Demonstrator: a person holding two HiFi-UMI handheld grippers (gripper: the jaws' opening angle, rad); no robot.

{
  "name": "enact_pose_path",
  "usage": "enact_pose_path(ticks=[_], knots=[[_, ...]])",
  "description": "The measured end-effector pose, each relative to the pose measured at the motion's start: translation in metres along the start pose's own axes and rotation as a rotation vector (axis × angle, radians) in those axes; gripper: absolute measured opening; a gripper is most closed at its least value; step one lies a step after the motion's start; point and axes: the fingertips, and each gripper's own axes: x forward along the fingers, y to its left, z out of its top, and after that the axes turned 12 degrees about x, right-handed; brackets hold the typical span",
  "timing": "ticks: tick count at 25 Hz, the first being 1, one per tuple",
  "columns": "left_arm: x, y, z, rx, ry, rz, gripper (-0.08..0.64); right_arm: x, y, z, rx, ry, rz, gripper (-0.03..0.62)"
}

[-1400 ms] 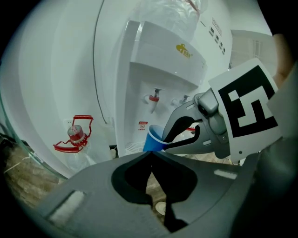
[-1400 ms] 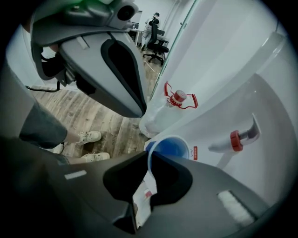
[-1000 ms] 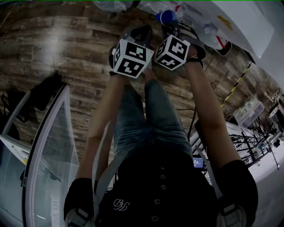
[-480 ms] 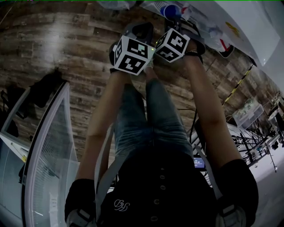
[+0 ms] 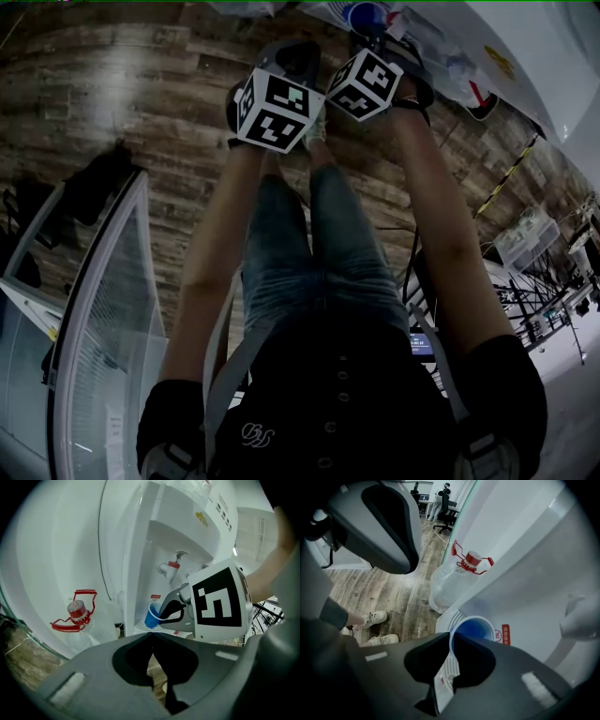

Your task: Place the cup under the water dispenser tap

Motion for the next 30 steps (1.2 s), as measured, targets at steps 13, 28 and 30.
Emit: enact_pose_path(ticks=[13,28,30], knots=[[-0.005,-0.001,-0.004,0.000,0.003,-0.003,0.005,0.000,0.004,0.005,0.035,-0.008,0.026,0.094],[-0.034,-0.015,0.013,0.062,-0.013,-0.039,0.005,-0.046,-0.004,0.014,0.131,-0.070,-0.059,0.123],[-0.041,-0.019,0.017,0.073,-0.018,-0.044,0.005,-0.058,-0.007,0.017,0.154,-0.098,-0.087,0.123]])
